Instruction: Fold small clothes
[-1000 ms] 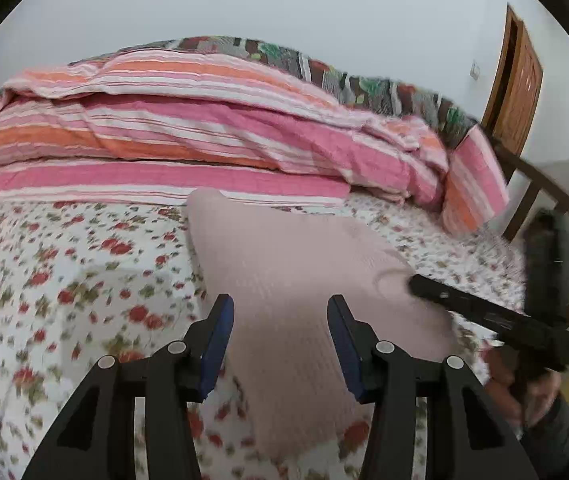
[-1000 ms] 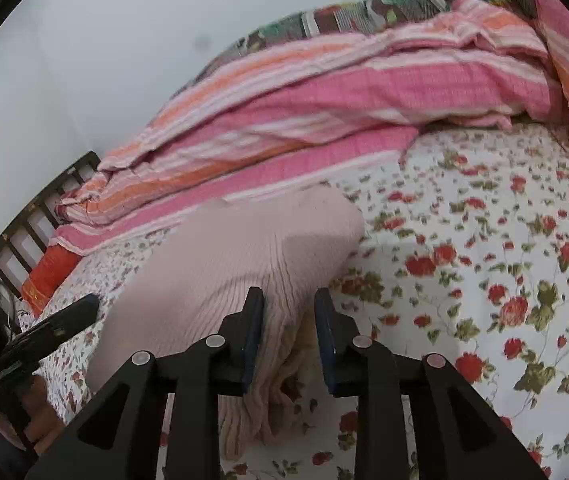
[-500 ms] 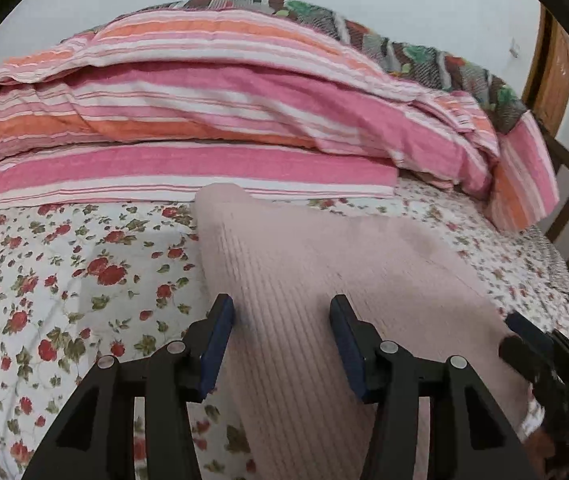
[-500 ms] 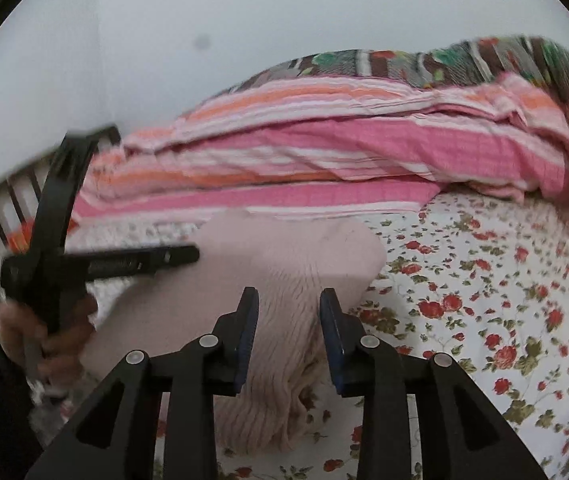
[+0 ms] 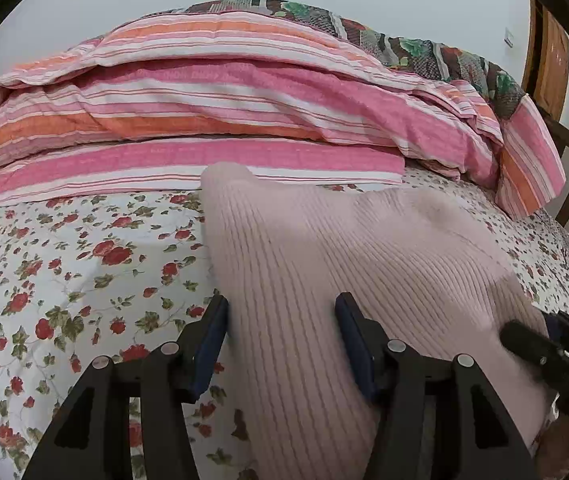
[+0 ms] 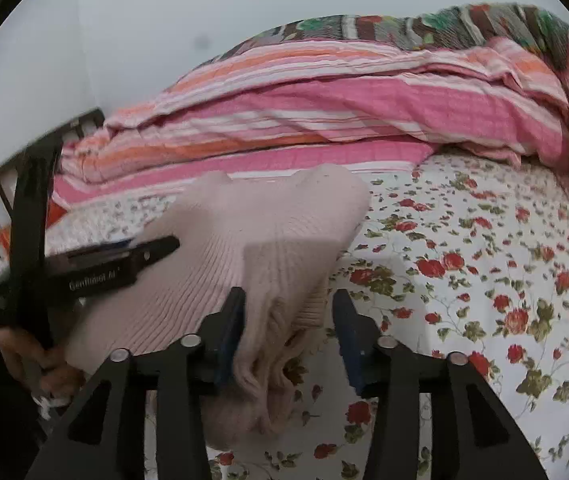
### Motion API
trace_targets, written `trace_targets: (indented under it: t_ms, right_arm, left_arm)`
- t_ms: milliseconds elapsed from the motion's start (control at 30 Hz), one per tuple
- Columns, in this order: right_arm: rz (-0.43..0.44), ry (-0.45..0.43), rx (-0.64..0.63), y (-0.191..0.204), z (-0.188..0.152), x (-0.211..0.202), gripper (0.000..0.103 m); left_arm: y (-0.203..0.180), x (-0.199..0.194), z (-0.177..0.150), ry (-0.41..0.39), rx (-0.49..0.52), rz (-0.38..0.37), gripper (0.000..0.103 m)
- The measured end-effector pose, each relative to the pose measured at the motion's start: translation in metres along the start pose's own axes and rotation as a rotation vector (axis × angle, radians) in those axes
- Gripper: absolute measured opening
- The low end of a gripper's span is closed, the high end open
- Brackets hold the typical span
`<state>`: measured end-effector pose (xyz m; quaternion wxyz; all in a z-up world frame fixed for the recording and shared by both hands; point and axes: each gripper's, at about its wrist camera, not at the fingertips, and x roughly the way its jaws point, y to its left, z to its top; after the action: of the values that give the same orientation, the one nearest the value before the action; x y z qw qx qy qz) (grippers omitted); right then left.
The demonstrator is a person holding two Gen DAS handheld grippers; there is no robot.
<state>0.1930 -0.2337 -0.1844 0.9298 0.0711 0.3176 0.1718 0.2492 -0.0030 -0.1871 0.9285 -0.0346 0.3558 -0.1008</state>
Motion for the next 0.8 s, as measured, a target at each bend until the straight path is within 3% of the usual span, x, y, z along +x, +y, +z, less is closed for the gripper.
trace_targets:
  t_ms: [100, 467, 567, 633, 800]
  right_arm:
    - [0.014, -0.014, 0.022, -0.002, 0.001, -0.004, 0.047]
    - [-0.097, -0.040, -0.092, 0.036, 0.029, 0.004, 0.048]
    - [-0.147, -0.024, -0.125, 0.039, 0.038, 0.020, 0.048]
    - [-0.180, 0.001, -0.135, 0.034, 0.034, 0.035, 0.040]
    - [-0.161, 0.049, -0.109, 0.024, 0.026, 0.046, 0.040]
  left_arm:
    - [0.003, -0.004, -0.003, -0.004, -0.004, -0.015, 0.055]
    - [0.005, -0.013, -0.006, -0.012, 0.015, -0.031, 0.055]
    - [0.006, -0.014, -0.006, -0.013, 0.011, -0.034, 0.055]
    - [0.006, -0.014, -0.006, -0.015, 0.009, -0.035, 0.055]
    - [0.004, -0.015, -0.008, -0.019, 0.015, -0.035, 0.055]
